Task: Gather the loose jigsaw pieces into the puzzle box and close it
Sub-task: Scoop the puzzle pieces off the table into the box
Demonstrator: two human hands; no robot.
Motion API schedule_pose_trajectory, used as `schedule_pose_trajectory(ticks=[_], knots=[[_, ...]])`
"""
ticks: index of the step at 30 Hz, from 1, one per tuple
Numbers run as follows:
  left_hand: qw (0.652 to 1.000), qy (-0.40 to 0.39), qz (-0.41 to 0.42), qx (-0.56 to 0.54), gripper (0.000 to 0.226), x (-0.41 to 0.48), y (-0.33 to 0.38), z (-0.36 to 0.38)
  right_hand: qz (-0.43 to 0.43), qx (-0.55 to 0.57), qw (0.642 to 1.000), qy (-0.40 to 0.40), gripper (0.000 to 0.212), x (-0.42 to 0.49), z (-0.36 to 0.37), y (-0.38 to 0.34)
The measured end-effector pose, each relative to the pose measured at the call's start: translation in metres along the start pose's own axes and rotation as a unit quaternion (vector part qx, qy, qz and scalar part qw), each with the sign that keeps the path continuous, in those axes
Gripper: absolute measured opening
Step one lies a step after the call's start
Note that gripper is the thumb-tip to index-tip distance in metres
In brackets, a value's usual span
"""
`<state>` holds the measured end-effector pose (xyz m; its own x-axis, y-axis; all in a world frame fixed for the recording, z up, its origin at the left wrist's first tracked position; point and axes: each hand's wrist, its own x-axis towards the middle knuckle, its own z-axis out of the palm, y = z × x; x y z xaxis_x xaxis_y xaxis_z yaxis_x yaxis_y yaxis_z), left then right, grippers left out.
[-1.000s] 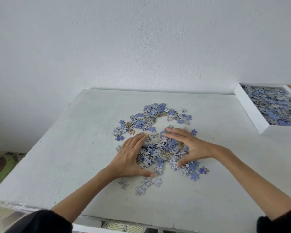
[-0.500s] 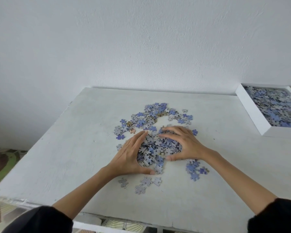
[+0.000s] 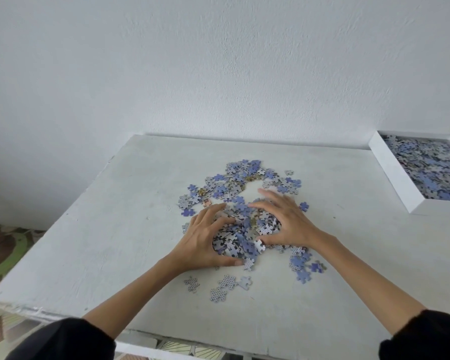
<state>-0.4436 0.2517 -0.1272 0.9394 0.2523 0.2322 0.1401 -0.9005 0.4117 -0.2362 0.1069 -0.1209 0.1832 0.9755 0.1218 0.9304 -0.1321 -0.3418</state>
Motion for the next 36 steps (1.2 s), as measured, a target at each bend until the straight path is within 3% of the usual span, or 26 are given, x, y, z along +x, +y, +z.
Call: schedule_pose_trajectory(ticks=[3,12,21,26,32,36], knots=[[1.000,0.001,0.005,0.008,0.087,0.001,0.001,-0.001,-0.003,0.007,1.000,-0.012,0.090,0.001,-0.001,0.000],[1.000,0.008,0.004,-0.023,0.073,0.007,0.003,-0.002,-0.008,0.069,0.996,0.050,0.043,-0.003,0.001,-0.001],[0.996,0.028,0.035,-0.075,0.053,0.010,0.007,-0.008,-0.032,0.125,0.983,0.129,0.026,0.001,0.000,-0.009],[0.986,0.046,0.032,-0.157,0.047,0.012,0.013,-0.014,-0.012,0.186,0.968,0.168,0.023,0.003,-0.003,-0.011],[0.971,0.046,0.015,-0.233,0.022,0.020,0.008,-0.019,0.025,0.262,0.952,0.154,0.042,0.004,-0.019,-0.021],[0.962,0.054,0.016,-0.268,0.020,0.024,0.004,-0.027,0.042,0.280,0.947,0.149,0.045,0.004,-0.025,-0.028]])
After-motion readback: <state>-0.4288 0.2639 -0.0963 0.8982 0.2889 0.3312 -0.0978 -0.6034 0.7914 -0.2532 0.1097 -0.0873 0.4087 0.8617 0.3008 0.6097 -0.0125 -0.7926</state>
